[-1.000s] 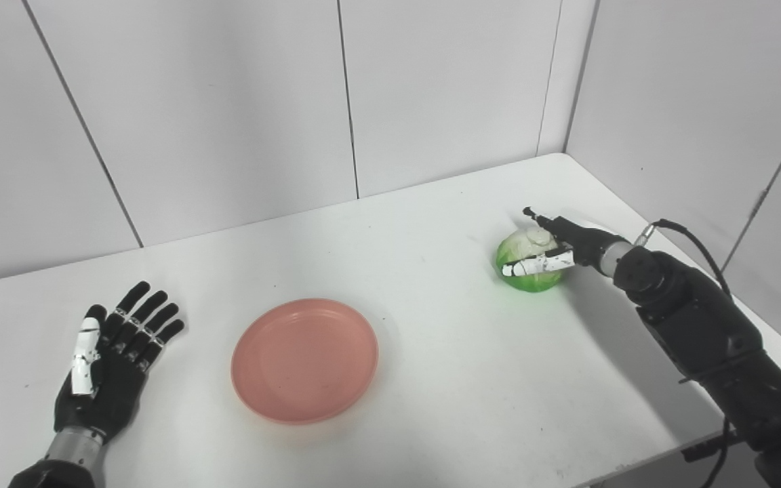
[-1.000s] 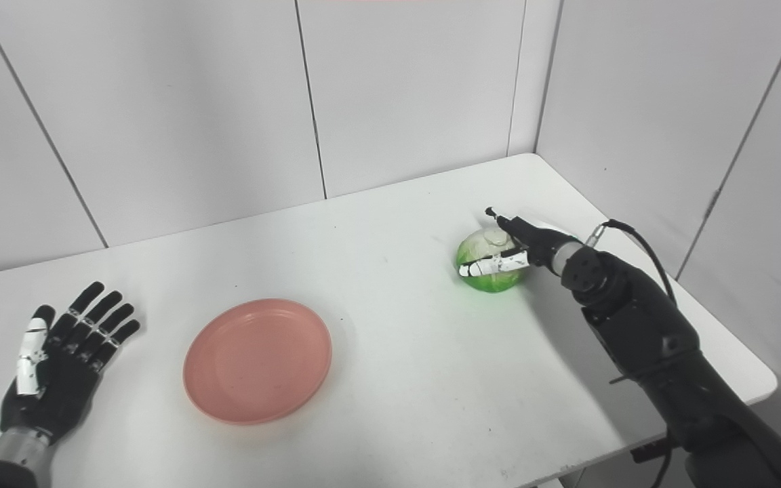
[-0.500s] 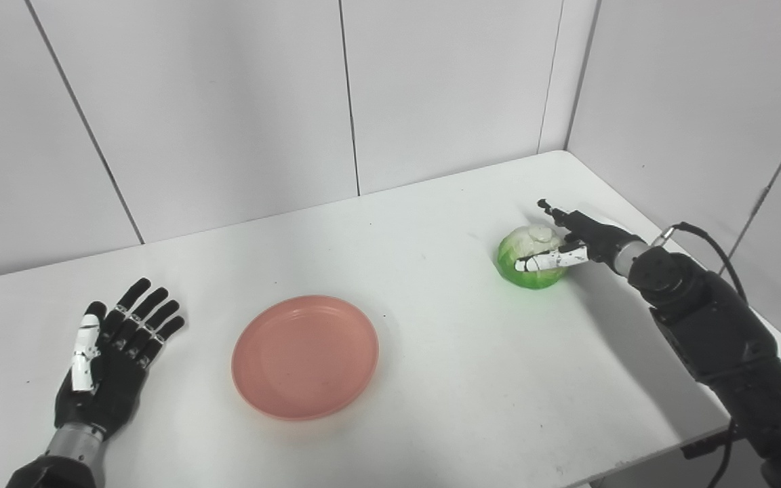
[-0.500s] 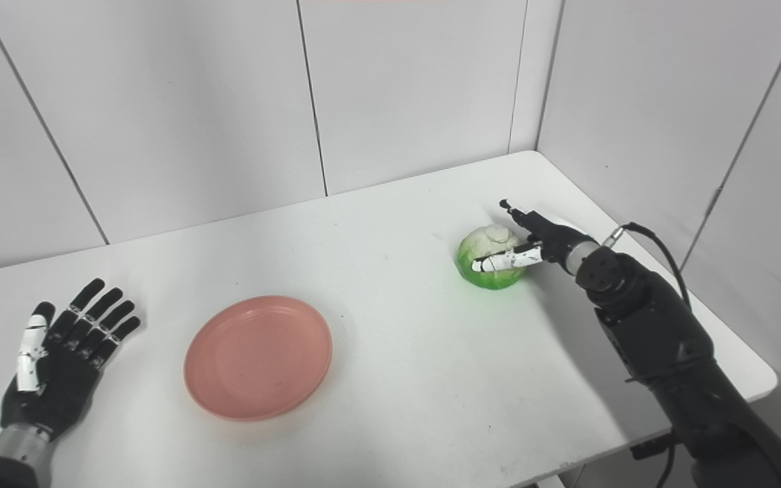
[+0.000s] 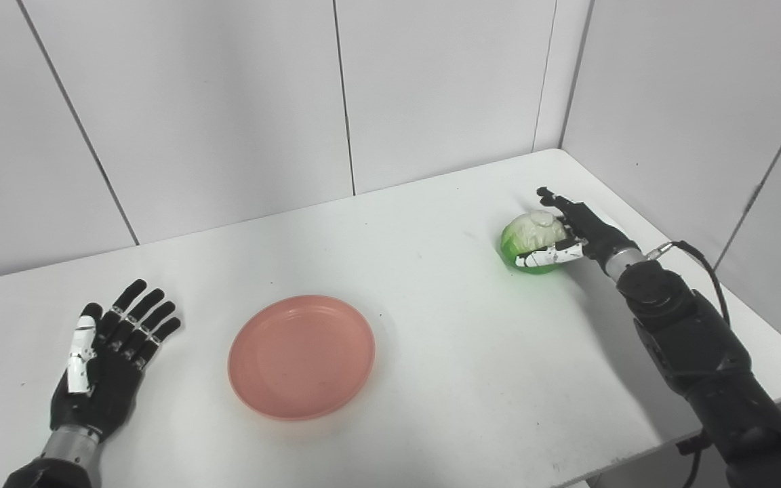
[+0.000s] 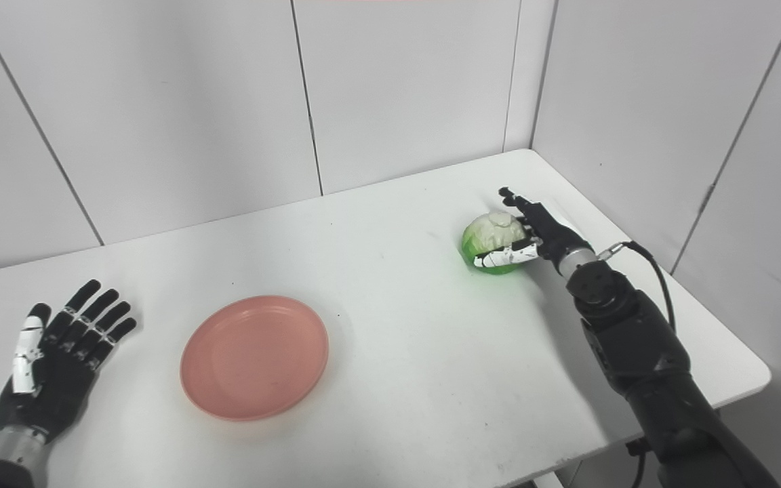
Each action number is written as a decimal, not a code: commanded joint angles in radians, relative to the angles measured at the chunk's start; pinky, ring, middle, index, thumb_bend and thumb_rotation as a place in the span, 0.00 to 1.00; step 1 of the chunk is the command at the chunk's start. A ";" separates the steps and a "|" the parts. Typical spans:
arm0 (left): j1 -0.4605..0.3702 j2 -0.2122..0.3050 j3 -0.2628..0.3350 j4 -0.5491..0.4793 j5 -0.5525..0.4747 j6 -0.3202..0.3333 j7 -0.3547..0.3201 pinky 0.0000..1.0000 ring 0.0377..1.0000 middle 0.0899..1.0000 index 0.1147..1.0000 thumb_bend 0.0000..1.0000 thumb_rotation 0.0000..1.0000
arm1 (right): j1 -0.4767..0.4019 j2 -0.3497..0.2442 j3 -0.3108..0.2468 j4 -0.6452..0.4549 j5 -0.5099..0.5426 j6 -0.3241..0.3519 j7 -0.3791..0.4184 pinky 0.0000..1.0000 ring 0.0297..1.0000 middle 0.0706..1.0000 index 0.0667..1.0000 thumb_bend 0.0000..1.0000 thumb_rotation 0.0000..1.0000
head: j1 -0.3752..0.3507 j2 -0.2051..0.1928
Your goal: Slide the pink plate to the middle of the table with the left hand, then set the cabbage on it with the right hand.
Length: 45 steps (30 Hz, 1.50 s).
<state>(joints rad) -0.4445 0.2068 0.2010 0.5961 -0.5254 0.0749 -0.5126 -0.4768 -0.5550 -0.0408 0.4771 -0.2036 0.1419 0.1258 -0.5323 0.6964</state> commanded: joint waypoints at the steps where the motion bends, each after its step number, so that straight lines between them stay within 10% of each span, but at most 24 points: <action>1: 0.060 -0.001 -0.007 0.033 0.024 0.051 0.025 0.80 0.81 0.80 0.78 0.48 0.88 | -0.027 0.017 0.034 0.016 0.005 -0.006 0.037 0.70 0.78 0.90 0.91 1.00 0.15 | 0.000 0.001; 12: 0.069 -0.002 -0.013 0.006 0.022 0.062 0.035 0.80 0.80 0.79 0.78 0.49 0.88 | -0.082 0.013 0.137 0.084 -0.035 0.013 0.060 0.76 0.83 0.89 0.86 1.00 0.17 | 0.001 0.002; 19: 0.064 0.001 -0.014 0.027 0.024 0.047 0.029 0.83 0.82 0.81 0.79 0.49 0.91 | -0.098 0.009 0.201 0.092 -0.128 0.072 0.034 0.72 0.69 0.66 0.63 0.94 0.07 | 0.006 0.004; 20: 0.064 0.000 -0.014 0.027 0.024 0.046 0.028 0.81 0.81 0.80 0.78 0.49 0.91 | -0.100 0.009 0.208 0.095 -0.140 0.078 0.032 0.62 0.59 0.58 0.52 0.69 0.11 | 0.006 0.004; 23: 0.065 -0.001 -0.014 0.018 0.023 0.049 0.029 0.80 0.81 0.80 0.78 0.49 0.91 | -0.103 0.011 0.225 0.099 -0.177 0.096 0.019 0.47 0.46 0.45 0.48 0.55 0.02 | 0.006 0.004; 45: 0.060 -0.011 -0.013 0.030 0.021 0.045 0.032 0.81 0.81 0.80 0.79 0.49 0.89 | -0.054 0.029 0.123 -0.045 -0.147 0.121 -0.068 0.38 0.37 0.46 0.51 0.51 0.00 | 0.031 -0.010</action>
<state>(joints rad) -0.4340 0.1997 0.1919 0.5731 -0.5253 0.0767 -0.5029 -0.5373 -0.5232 0.0965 0.4660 -0.3576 0.2277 0.0540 -0.5017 0.6857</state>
